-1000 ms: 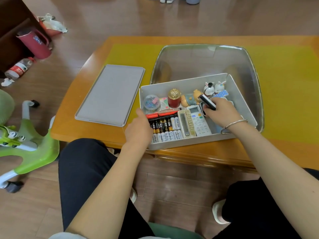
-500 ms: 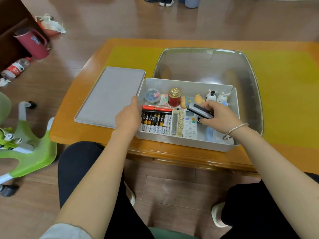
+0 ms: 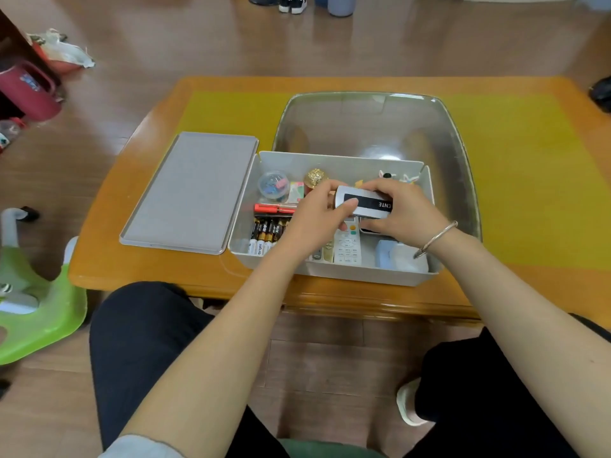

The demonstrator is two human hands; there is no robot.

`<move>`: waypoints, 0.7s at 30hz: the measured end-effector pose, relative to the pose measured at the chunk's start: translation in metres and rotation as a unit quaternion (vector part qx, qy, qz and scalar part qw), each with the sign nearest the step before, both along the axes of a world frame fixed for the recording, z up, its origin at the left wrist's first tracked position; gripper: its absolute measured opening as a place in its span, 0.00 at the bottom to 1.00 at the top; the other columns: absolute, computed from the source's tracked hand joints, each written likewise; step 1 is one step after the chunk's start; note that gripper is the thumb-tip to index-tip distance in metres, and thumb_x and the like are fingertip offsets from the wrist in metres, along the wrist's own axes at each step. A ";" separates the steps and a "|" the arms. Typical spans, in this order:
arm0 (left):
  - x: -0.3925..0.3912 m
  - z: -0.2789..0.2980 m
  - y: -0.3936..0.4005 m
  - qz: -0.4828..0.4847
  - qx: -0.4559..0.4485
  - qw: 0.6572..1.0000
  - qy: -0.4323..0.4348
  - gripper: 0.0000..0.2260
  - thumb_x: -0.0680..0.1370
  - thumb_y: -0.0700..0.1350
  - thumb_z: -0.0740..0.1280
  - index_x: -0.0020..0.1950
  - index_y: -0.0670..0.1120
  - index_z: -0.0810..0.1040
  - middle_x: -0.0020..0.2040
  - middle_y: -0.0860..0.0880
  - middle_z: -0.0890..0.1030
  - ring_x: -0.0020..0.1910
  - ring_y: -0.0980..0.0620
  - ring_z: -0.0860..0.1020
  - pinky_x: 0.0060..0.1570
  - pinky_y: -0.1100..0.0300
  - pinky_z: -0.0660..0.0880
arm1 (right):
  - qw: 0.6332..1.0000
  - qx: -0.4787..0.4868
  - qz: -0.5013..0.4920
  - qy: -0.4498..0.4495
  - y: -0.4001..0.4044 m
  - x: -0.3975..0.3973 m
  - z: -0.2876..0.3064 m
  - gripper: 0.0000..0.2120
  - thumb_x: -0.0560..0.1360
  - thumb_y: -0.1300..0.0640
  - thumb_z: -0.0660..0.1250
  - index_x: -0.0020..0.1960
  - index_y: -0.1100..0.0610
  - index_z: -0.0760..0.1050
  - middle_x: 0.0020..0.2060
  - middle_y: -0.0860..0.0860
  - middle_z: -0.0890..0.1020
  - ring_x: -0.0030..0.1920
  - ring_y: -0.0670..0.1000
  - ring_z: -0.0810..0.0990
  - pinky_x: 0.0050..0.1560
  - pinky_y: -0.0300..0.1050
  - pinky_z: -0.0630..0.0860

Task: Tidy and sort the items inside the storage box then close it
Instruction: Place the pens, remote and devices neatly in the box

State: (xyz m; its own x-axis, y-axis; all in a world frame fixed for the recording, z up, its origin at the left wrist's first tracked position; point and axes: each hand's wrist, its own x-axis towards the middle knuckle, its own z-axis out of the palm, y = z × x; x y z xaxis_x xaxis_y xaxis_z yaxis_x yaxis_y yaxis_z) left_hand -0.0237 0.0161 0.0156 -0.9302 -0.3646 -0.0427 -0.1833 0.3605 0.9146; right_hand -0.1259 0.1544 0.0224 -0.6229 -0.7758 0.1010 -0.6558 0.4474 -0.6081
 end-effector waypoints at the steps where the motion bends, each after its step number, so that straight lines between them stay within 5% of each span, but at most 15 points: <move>1: -0.001 -0.003 -0.001 0.014 -0.003 1.000 0.008 0.07 0.80 0.47 0.64 0.57 0.49 0.71 0.47 0.53 0.80 0.35 0.63 0.79 0.37 0.68 0.76 | 1.000 0.015 0.001 -0.003 0.004 -0.005 0.001 0.24 0.65 0.57 0.77 0.59 0.53 0.76 0.47 0.45 0.78 0.47 0.44 0.75 0.48 0.33 0.70; 4: 0.001 -0.014 -0.012 0.091 -0.025 0.995 0.022 0.07 0.80 0.47 0.65 0.55 0.52 0.69 0.45 0.59 0.76 0.42 0.62 0.78 0.41 0.67 0.76 | 0.998 0.042 -0.047 0.008 0.022 -0.028 0.005 0.24 0.67 0.54 0.76 0.62 0.53 0.75 0.50 0.45 0.78 0.51 0.43 0.74 0.50 0.31 0.66; 9: 0.009 -0.030 -0.023 0.136 -0.063 0.988 0.026 0.09 0.79 0.46 0.66 0.56 0.53 0.69 0.46 0.58 0.77 0.45 0.60 0.78 0.41 0.67 0.76 | 0.979 0.149 -0.095 0.103 0.036 -0.040 -0.004 0.14 0.69 0.51 0.74 0.53 0.51 0.80 0.49 0.48 0.82 0.54 0.54 0.76 0.53 0.47 0.66; 16: 0.010 -0.033 -0.020 0.114 -0.103 0.988 0.032 0.15 0.80 0.46 0.64 0.66 0.50 0.71 0.51 0.60 0.74 0.47 0.64 0.73 0.36 0.77 0.70 | 0.934 0.293 -0.048 0.197 0.014 -0.035 -0.023 0.22 0.66 0.40 0.72 0.56 0.47 0.76 0.52 0.49 0.77 0.58 0.55 0.72 0.50 0.48 0.66; 21: 0.010 -0.038 -0.022 0.122 -0.057 0.991 0.005 0.04 0.80 0.48 0.65 0.53 0.51 0.72 0.46 0.57 0.78 0.44 0.61 0.77 0.38 0.70 0.72 | 0.921 0.304 -0.051 0.237 0.008 -0.040 -0.029 0.18 0.68 0.42 0.70 0.54 0.49 0.78 0.51 0.51 0.75 0.54 0.56 0.74 0.48 0.48 0.66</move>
